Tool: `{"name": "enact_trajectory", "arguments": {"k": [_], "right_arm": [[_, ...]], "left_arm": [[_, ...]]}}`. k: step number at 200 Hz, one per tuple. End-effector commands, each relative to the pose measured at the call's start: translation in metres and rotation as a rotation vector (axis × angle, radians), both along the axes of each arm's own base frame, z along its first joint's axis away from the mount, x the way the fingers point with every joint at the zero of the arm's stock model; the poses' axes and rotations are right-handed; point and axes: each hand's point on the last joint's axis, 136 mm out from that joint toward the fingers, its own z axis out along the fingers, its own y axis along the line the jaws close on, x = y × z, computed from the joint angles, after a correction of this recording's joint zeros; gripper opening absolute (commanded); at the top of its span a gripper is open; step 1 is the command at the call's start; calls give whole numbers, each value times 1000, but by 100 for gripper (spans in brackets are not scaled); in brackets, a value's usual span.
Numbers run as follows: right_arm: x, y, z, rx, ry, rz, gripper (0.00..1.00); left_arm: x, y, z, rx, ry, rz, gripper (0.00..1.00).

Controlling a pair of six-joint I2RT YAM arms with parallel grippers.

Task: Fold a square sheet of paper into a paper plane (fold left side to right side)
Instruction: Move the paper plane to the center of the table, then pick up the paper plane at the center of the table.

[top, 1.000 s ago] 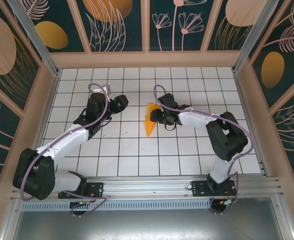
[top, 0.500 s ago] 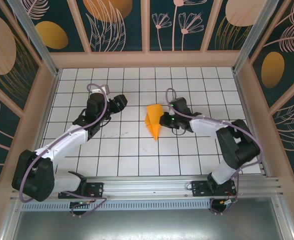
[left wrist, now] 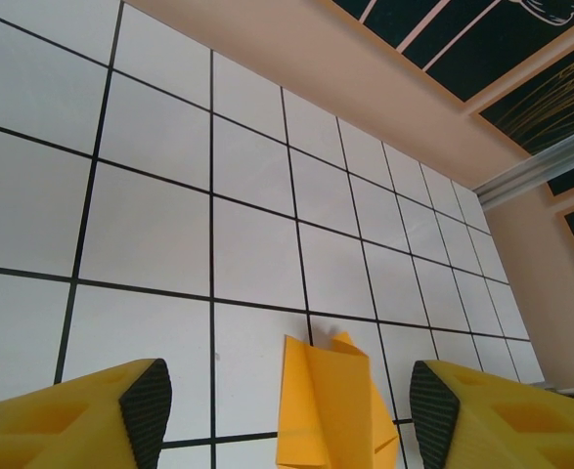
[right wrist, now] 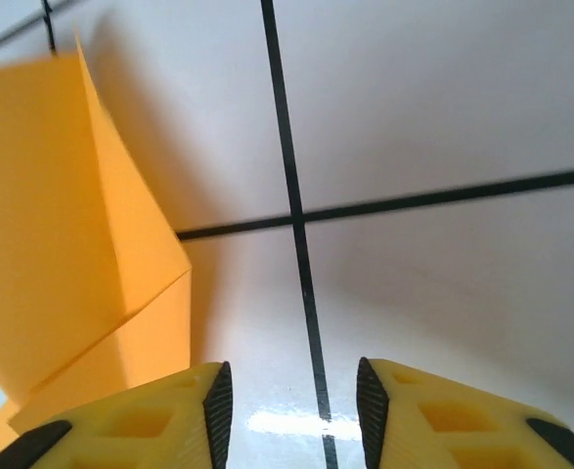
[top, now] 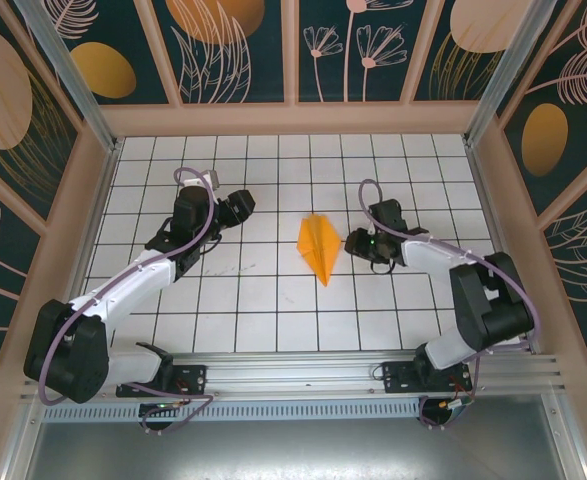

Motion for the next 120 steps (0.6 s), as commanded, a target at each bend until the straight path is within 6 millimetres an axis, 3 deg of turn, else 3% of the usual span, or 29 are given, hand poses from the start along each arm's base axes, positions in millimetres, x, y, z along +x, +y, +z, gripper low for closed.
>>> {"name": "enact_trajectory", "arguments": {"k": [1,18,42,93,120], "right_arm": [[2,0,41,-139,-90,18,51],[-1,33,63,-163,-152,113,58],[-14,77,59,-205,-138,242,70],[-32,98,12,-426,-44,346,94],[-34,103,0,-484,-33,382,96]], "left_arm": [[1,2,12,14,-31,-5,70],[1,3,13,18,-38,-2,70],[-1,6,14,26,-44,8,71],[-11,20,16,38,-67,53,75],[-15,23,12,42,-61,60,76]]}}
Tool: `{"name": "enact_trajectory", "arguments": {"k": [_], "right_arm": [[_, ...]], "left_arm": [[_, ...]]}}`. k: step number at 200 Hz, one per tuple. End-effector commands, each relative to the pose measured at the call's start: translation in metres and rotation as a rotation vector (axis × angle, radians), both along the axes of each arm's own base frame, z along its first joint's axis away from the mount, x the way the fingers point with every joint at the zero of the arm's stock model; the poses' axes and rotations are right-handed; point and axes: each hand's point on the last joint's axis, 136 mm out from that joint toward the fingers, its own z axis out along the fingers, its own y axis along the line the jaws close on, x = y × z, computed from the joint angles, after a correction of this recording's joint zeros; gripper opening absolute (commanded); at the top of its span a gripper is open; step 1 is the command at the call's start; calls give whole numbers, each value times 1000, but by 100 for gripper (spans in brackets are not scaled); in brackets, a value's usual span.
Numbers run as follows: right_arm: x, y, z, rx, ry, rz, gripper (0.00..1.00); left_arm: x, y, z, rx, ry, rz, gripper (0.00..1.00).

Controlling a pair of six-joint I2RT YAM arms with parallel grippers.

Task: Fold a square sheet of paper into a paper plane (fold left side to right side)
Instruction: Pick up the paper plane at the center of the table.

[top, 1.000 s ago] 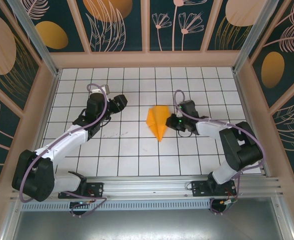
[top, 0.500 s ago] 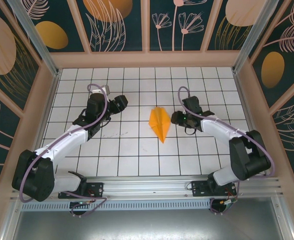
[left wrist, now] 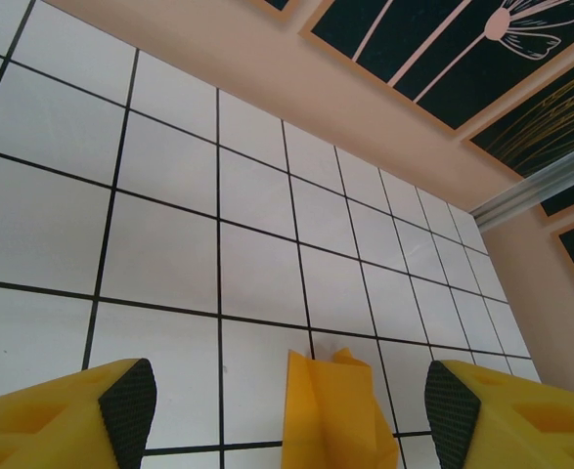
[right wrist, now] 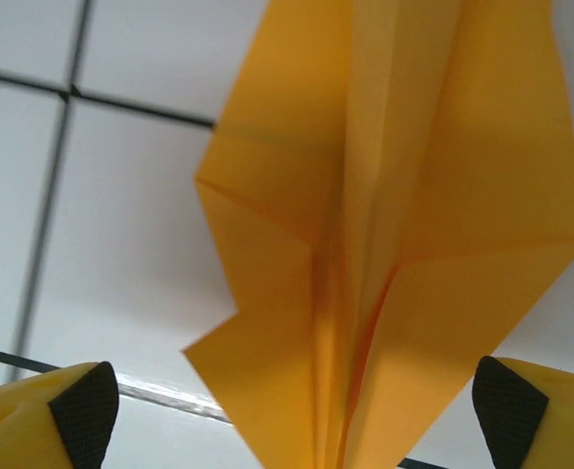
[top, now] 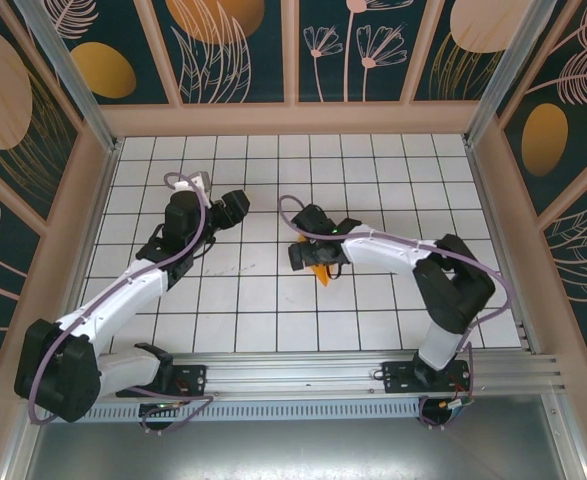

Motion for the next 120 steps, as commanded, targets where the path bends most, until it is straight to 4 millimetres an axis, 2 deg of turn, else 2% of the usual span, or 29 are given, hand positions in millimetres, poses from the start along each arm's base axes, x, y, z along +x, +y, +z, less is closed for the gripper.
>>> {"name": "enact_trajectory", "arguments": {"k": [1,41,97,111,120], "right_arm": [[1,-6,0,-103,-18,18,96],[4,-4,-9,-129,-6,33,84],[14,-17,2,-95,-24,-24,61],[14,-21,1,-62,-11,-36,52],[14,-23,0,-40,-3,-45,51]], "left_arm": [[-3,8,-6,30,-1,21,76],[-3,8,-6,30,1,21,76],[-2,7,-7,33,5,19,76],[-2,7,-8,33,8,19,76],[-2,7,-8,34,10,18,76]]}}
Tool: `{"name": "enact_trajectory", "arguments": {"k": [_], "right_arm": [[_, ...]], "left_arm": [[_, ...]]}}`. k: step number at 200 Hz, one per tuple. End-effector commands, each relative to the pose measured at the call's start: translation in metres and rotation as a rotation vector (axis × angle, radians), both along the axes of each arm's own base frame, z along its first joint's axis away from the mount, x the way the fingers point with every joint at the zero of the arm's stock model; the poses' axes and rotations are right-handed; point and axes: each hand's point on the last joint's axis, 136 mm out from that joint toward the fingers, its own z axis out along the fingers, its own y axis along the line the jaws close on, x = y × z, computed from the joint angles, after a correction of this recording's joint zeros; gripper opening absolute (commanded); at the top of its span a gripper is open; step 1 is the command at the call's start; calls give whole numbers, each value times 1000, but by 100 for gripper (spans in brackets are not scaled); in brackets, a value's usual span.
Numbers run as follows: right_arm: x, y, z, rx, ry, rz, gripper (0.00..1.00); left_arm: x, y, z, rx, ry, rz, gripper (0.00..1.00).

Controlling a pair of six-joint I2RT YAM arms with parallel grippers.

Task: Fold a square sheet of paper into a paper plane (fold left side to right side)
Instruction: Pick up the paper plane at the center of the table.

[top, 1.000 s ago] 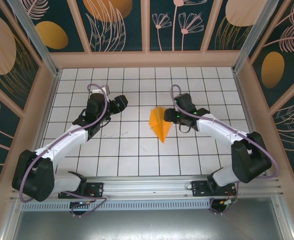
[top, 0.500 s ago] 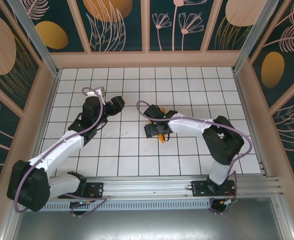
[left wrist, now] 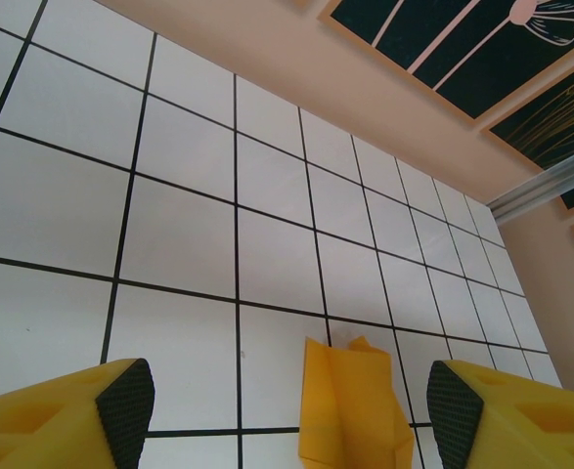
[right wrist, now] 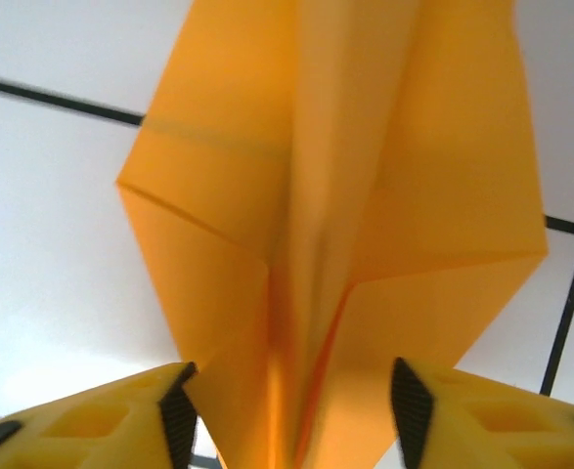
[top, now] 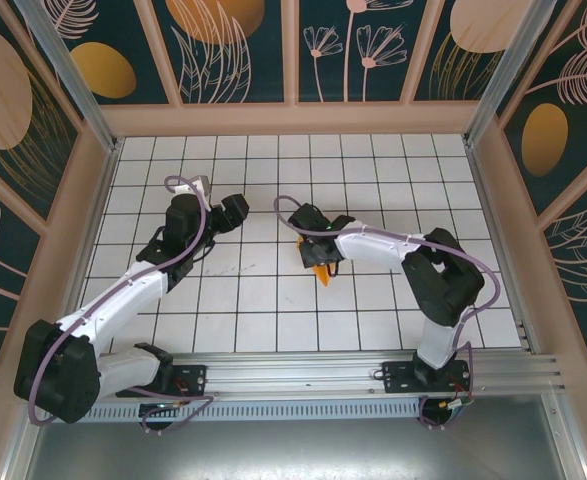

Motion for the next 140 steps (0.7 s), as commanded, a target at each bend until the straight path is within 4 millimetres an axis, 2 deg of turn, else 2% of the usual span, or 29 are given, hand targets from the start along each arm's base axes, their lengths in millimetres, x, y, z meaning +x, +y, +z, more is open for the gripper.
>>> {"name": "enact_trajectory", "arguments": {"k": [1,60,140], "right_arm": [[0,-9,8,48,1,-23,51],[1,-7,-3,138,50,-28,46],[8,-5,-19,179,87,-41,30]], "left_arm": [[2,4,2,20,-14,12,76],[1,3,1,16,-8,7,77],[1,3,1,18,-6,5,77]]}}
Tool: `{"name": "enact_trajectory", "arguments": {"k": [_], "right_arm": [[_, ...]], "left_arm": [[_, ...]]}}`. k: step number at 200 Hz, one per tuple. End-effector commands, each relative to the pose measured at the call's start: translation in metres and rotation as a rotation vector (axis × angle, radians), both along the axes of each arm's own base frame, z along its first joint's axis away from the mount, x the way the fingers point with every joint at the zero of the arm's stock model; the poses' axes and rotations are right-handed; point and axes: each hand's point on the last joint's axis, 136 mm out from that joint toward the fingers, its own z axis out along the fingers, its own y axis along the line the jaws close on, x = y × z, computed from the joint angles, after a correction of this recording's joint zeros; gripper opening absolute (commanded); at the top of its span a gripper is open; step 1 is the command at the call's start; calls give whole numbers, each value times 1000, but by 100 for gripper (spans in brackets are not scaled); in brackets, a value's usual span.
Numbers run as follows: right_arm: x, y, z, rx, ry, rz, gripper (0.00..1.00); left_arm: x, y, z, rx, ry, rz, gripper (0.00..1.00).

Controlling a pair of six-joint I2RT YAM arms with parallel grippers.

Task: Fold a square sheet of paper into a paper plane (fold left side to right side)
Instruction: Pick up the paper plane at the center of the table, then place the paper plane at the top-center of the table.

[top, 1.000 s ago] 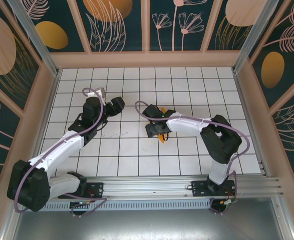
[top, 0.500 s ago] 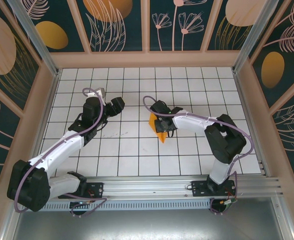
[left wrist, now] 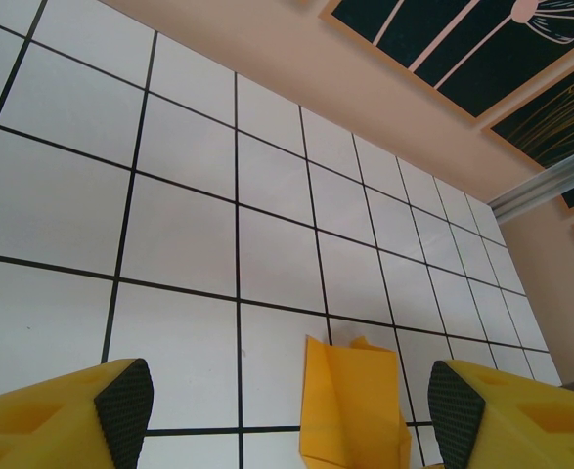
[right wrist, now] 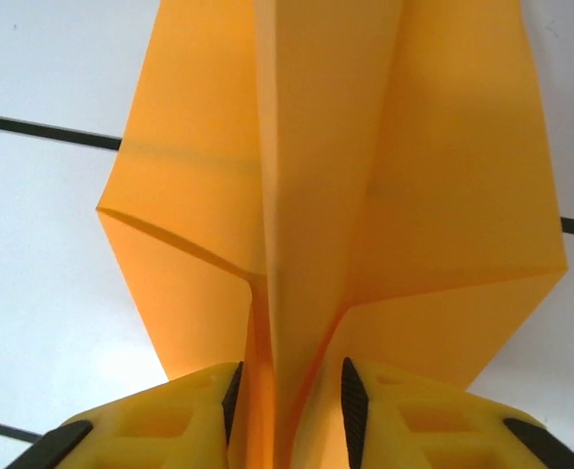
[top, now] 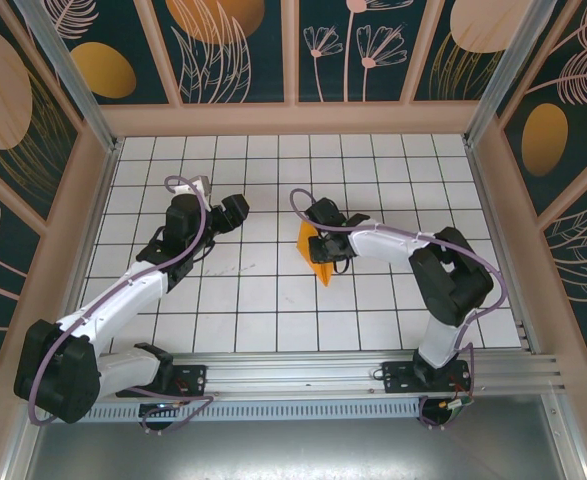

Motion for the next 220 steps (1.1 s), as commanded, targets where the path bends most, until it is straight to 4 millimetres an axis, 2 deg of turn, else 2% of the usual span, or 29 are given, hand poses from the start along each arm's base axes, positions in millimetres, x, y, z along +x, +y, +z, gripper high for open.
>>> {"name": "enact_trajectory", "arguments": {"k": [1,41,69,104,122,153,166,194,197,220], "right_arm": [[1,0,-11,14,25,-3,29],[1,-4,-19,-11,43,-4,26],[1,-7,-22,-22,54,-10,19],[11,1,-5,28,25,-14,9],[27,4,12,86,12,-36,8],[69,1,34,88,-19,-94,7],[87,3,36,91,-19,-109,6],[121,24,41,104,-40,-105,6],[131,15,42,103,-45,-129,6],[155,16,35,59,-47,-135,6]], "left_arm": [[1,3,2,17,-9,6,77],[1,3,4,20,-11,6,77],[1,3,4,22,-11,5,77],[1,4,6,26,-16,5,78],[0,4,11,29,-29,4,78],[-1,4,15,45,-41,-7,79],[-2,4,15,47,-41,-12,79],[-3,2,13,46,-38,-25,81],[-3,2,13,46,-38,-27,81],[-5,0,11,46,-36,-41,84]]}}
